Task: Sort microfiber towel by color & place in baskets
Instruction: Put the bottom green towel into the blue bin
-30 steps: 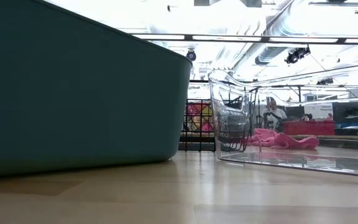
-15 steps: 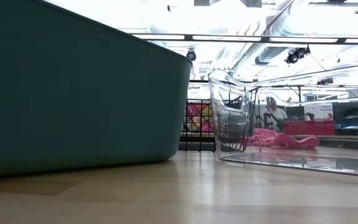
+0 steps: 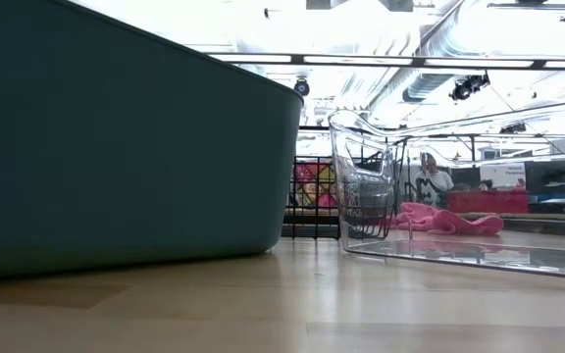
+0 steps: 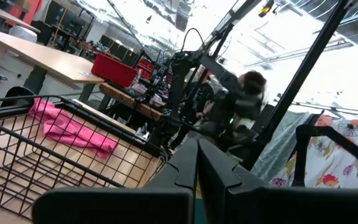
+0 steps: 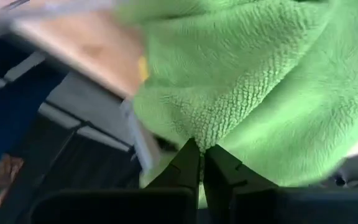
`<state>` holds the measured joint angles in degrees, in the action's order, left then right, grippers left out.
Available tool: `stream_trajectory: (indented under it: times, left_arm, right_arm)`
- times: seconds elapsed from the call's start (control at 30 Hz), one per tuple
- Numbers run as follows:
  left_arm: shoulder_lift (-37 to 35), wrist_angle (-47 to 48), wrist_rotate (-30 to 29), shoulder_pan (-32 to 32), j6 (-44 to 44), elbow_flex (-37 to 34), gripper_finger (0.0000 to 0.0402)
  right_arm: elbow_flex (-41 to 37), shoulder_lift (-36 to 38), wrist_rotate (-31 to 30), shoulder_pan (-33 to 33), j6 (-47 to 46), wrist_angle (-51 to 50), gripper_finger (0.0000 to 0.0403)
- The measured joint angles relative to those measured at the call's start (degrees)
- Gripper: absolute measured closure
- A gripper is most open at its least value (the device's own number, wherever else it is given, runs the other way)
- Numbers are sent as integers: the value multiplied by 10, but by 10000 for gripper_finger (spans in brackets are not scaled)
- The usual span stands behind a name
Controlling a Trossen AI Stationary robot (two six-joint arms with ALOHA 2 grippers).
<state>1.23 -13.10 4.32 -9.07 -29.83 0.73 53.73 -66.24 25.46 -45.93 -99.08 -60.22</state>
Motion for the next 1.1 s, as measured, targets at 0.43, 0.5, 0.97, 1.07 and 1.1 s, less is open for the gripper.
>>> stream_trajectory:
  times: [0.43,0.5,0.97,1.07,1.1]
  left_arm:
    - [0,0,0,0,0,0,402]
    - [0,0,0,0,0,0,402]
    - [0,0,0,0,0,0,401]
    - [0,0,0,0,0,0,402]
    - [0,0,0,0,0,0,402]
  right_arm:
    - [442,-5,-531,8,175,-120,402]
    - [472,-14,-594,23,270,-73,402]
    - [492,-231,-361,230,727,338,403]
    - [492,-293,-263,259,751,429,403]
    - [492,-312,-234,269,758,459,403]
